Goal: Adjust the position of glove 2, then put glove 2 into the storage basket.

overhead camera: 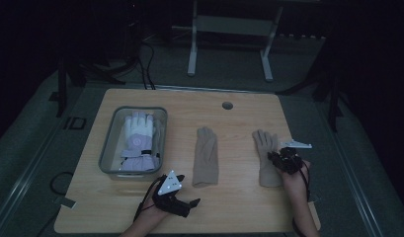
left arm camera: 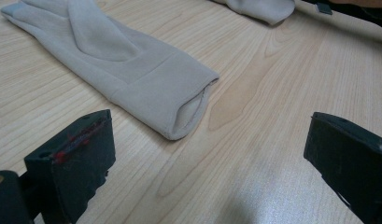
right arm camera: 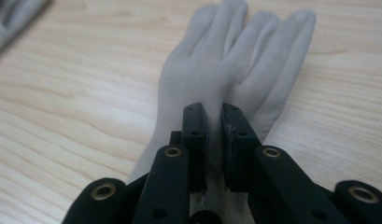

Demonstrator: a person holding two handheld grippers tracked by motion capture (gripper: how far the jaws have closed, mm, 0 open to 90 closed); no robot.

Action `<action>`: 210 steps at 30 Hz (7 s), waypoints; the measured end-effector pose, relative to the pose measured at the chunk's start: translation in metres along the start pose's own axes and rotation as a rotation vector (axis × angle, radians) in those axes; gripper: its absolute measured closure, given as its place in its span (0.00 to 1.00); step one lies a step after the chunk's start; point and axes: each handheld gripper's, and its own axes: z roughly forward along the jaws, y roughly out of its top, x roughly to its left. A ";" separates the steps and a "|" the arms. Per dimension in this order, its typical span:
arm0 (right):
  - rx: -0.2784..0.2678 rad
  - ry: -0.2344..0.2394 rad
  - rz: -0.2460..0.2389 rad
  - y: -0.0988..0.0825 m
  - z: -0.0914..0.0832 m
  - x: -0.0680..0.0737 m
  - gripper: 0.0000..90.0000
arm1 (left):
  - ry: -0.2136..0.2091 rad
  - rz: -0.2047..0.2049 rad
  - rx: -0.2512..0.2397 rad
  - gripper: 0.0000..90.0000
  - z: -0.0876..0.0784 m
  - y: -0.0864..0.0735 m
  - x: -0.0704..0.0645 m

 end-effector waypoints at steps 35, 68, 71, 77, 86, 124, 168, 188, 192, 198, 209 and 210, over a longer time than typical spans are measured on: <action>-0.205 0.050 0.023 0.088 -0.043 0.095 0.90 | -0.001 0.008 0.000 0.03 0.000 0.000 -0.001; -0.107 0.116 0.083 0.084 0.033 0.193 0.90 | -0.004 0.041 -0.001 0.03 0.000 -0.001 -0.005; -0.070 0.119 0.091 0.074 0.044 0.195 0.90 | -0.006 0.041 0.001 0.03 0.000 0.000 -0.005; -0.031 0.125 0.104 0.058 0.052 0.198 0.88 | -0.006 0.037 0.002 0.03 0.000 0.000 -0.006; 0.000 0.147 0.115 0.045 0.059 0.203 0.79 | -0.005 0.035 0.006 0.03 0.001 0.000 -0.006; -0.037 0.392 -0.063 0.062 0.011 0.139 0.15 | 0.163 -0.053 0.077 0.03 0.001 0.033 0.002; 0.201 0.345 0.021 0.079 0.106 0.153 0.65 | 0.071 0.274 0.353 0.52 0.062 0.051 0.004; 0.156 0.427 0.043 0.097 0.079 0.153 0.78 | 0.142 0.316 0.336 0.91 0.044 0.071 -0.007; 0.125 0.440 0.033 0.109 0.067 0.156 0.78 | 0.157 0.325 0.316 0.91 0.031 0.081 -0.006; 0.077 0.458 0.023 0.128 0.047 0.162 0.78 | 0.168 0.329 0.286 0.91 0.005 0.100 -0.003; 0.021 0.499 -0.029 0.165 0.023 0.188 0.78 | 0.208 0.334 0.257 0.91 -0.033 0.119 0.006; 0.015 0.507 -0.030 0.168 0.022 0.191 0.78 | 0.212 0.331 0.250 0.91 -0.037 0.120 0.007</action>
